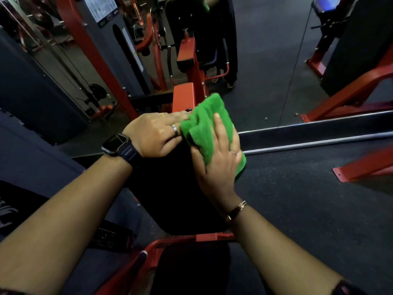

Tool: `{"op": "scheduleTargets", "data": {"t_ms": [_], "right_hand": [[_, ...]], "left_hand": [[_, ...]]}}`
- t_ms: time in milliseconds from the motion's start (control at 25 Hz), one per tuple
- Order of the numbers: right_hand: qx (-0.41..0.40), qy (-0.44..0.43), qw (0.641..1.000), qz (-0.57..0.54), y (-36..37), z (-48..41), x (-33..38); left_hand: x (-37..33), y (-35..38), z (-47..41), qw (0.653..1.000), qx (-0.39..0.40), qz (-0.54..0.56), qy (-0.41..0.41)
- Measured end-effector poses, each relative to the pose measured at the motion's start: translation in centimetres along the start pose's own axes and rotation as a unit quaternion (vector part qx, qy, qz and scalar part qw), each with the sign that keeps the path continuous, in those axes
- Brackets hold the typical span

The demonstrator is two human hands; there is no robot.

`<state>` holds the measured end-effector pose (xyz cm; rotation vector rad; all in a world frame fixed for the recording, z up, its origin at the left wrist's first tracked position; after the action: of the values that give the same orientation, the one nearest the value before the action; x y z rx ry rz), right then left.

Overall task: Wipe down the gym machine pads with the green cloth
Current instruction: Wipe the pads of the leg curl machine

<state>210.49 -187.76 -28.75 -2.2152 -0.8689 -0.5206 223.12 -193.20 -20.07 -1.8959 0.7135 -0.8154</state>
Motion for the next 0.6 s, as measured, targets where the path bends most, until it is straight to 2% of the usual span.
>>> {"op": "scheduleTargets", "data": {"t_ms": [120, 200, 320, 440, 520, 600], "right_hand": [[-0.075, 0.089, 0.989, -0.096, 0.3, 2.5, -2.9], [-0.087, 0.125, 0.985, -0.075, 0.1, 1.8, -1.7], [-0.033, 0.028, 0.998, 0.047, -0.1, -2.6, 1.2], [-0.039, 0.013, 0.998, 0.037, 0.6, -0.8, -1.4], [-0.029, 0.087, 0.994, -0.051, 1.9, 5.0, -4.8], [0.021, 0.196, 0.975, -0.100, 3.3, 10.5, -7.3]], "left_hand": [[0.1, 0.0, 0.2, 1.000, 0.002, 0.018, -0.012], [0.1, 0.0, 0.1, 1.000, 0.008, 0.016, -0.013], [0.5, 0.1, 0.1, 0.999, 0.020, -0.011, -0.027], [0.4, 0.2, 0.2, 0.999, 0.026, 0.003, -0.024], [0.2, 0.1, 0.2, 1.000, 0.015, 0.019, -0.019], [0.2, -0.1, 0.1, 0.999, 0.009, 0.029, -0.023]]}}
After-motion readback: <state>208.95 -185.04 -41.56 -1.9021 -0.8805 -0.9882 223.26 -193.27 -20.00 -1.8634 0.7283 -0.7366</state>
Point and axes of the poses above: each hand's wrist, its own z-axis away from the middle knuckle, its own y-axis out of the palm, x = y × z, the point moved 4 cm from there along -z, towards the middle knuckle, and after that the axes turned 10 degrees about -y, right-handed, at the moved point
